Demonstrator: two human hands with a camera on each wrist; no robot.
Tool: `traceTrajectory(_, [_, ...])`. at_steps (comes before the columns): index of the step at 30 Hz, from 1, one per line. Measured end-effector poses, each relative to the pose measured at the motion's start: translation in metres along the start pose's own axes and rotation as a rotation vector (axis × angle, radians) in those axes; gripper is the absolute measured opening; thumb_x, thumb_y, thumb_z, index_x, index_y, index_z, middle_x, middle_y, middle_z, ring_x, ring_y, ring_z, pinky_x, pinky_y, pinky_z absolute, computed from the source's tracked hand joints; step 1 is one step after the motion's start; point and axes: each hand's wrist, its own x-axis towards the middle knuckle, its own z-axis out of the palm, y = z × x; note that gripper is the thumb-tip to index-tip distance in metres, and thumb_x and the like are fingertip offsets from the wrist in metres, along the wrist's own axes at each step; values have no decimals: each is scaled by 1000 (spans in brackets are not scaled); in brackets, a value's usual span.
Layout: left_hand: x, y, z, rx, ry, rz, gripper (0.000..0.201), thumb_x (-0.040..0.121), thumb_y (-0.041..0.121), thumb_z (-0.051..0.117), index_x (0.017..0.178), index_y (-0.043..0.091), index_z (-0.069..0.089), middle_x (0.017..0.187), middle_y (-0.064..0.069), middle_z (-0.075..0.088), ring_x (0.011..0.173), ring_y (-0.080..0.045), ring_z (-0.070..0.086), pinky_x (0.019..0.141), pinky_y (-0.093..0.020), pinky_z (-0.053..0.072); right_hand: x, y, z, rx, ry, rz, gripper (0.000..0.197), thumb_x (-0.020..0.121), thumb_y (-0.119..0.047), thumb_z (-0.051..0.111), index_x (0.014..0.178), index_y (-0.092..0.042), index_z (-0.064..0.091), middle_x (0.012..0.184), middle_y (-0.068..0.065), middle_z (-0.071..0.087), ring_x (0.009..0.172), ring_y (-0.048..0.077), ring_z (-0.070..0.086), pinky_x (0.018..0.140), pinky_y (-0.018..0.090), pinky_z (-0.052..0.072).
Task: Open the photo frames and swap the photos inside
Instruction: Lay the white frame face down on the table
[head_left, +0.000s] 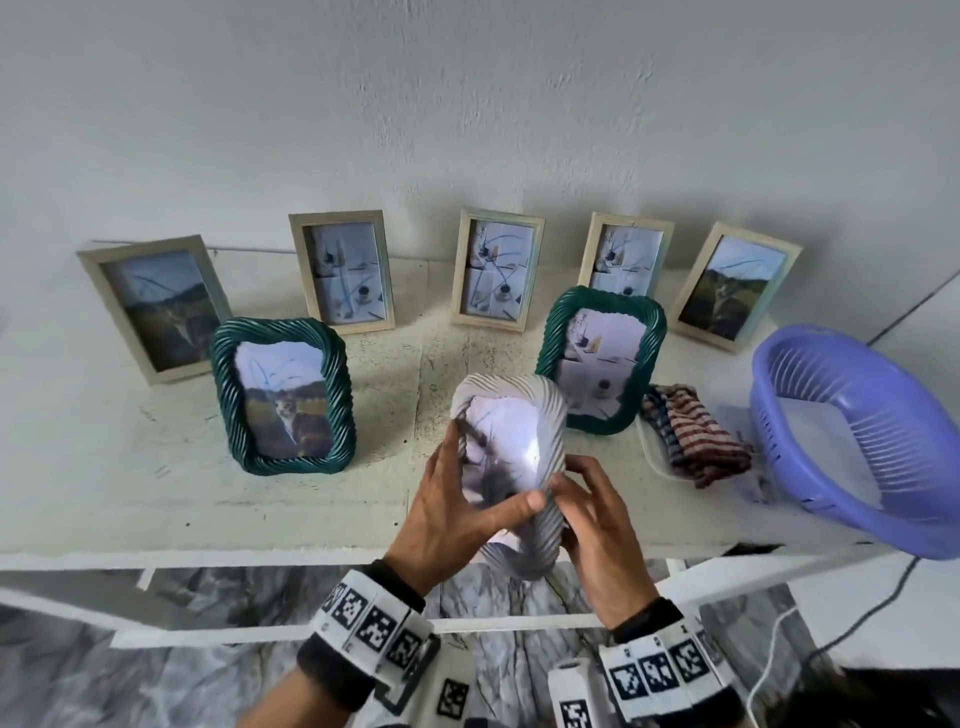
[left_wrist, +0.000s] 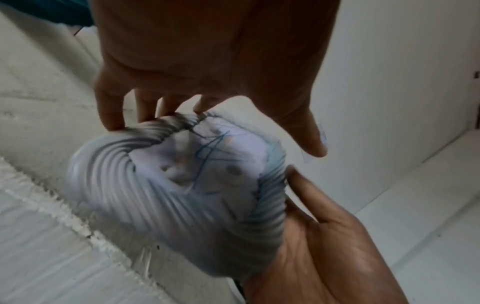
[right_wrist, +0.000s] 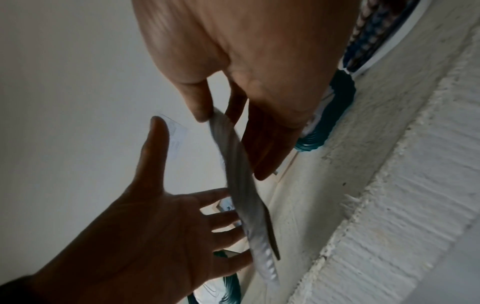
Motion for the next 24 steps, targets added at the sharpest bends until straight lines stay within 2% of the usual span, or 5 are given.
traceTrajectory(3, [-1,6,-3,-102,-106,-66,120,62,65,77,155,25,12,149,14,29,128,4,34,93,-4,35,-5,-6,7,30,-23,-47,37,90,-41,59,108,-9,63,104,21,67,101,38,65,82,47,54])
traceTrajectory(6, [-6,8,-8,-271,-186,-118,122,50,78,73,151,29,25,142,11,48,116,3,53,83,-11,47,-6,-7,7,-23,-49,-71,23,99,-23,52,107,-6,65,99,15,70,94,31,69,79,36,57])
traceTrajectory(11, [-13,0,-4,-610,-253,-146,102,60,76,72,138,15,48,131,-9,62,124,-25,57,100,-49,48,8,13,0,-352,31,-11,19,97,-22,57,112,-19,69,102,1,72,87,22,69,74,34,59])
traceTrajectory(15, [-11,-4,-8,-630,-131,-177,80,43,75,81,107,31,61,109,17,70,111,-4,63,88,-29,51,11,17,-14,-318,105,13,12,93,-11,62,102,-13,69,92,3,73,83,23,69,72,38,58])
traceTrajectory(24, [2,-65,-9,-250,173,-260,13,88,8,69,100,8,65,89,-14,73,82,-31,72,66,-47,61,28,30,-52,-887,113,-62,20,88,-9,66,108,-8,69,84,1,69,73,13,61,72,21,47])
